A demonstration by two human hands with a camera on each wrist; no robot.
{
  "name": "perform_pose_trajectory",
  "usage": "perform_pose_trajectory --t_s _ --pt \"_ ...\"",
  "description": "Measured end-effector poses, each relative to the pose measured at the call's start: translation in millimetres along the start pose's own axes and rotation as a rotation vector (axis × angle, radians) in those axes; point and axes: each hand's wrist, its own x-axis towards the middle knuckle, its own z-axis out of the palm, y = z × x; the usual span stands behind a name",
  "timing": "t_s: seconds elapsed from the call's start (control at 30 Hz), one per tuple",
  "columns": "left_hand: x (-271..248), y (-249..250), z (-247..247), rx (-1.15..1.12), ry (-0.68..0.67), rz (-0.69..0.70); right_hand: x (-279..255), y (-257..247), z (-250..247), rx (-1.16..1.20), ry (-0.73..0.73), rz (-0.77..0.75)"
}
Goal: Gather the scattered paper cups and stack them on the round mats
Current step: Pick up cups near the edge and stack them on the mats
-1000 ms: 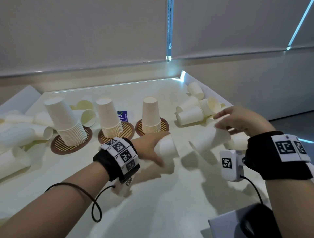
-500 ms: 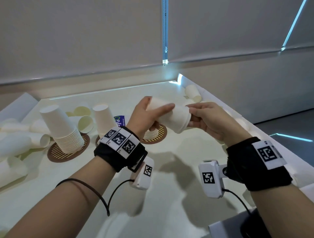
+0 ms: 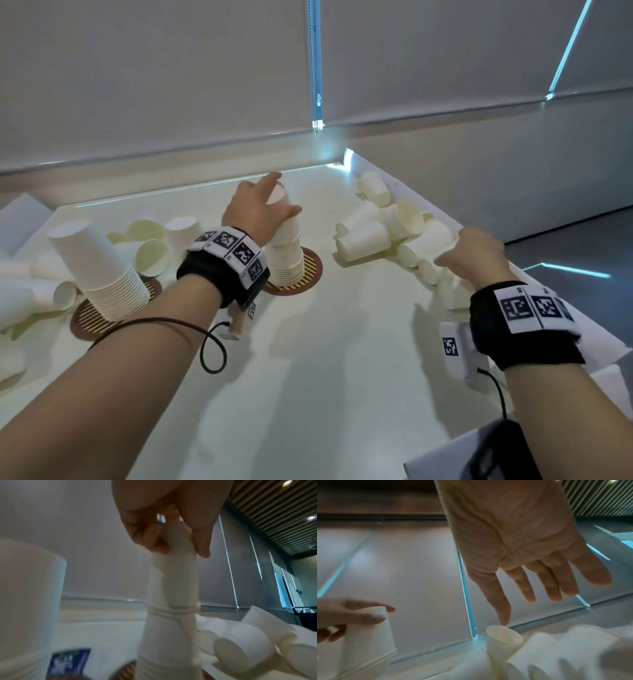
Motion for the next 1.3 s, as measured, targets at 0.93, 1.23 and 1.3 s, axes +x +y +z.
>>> perform_pose_trajectory --t_s 0.93,1.23,1.3 --pt "-88 46 82 -0.264 -0.617 0.046 -29 -14 -49 0.210 -0.315 -0.141" --pt "-81 33 76 -0.439 -0.497 -0.001 26 62 -33 -0.384 -0.380 0.164" --pt "-83 33 79 -0.434 -0.488 -0.008 12 51 -32 -0.380 -0.344 0.132"
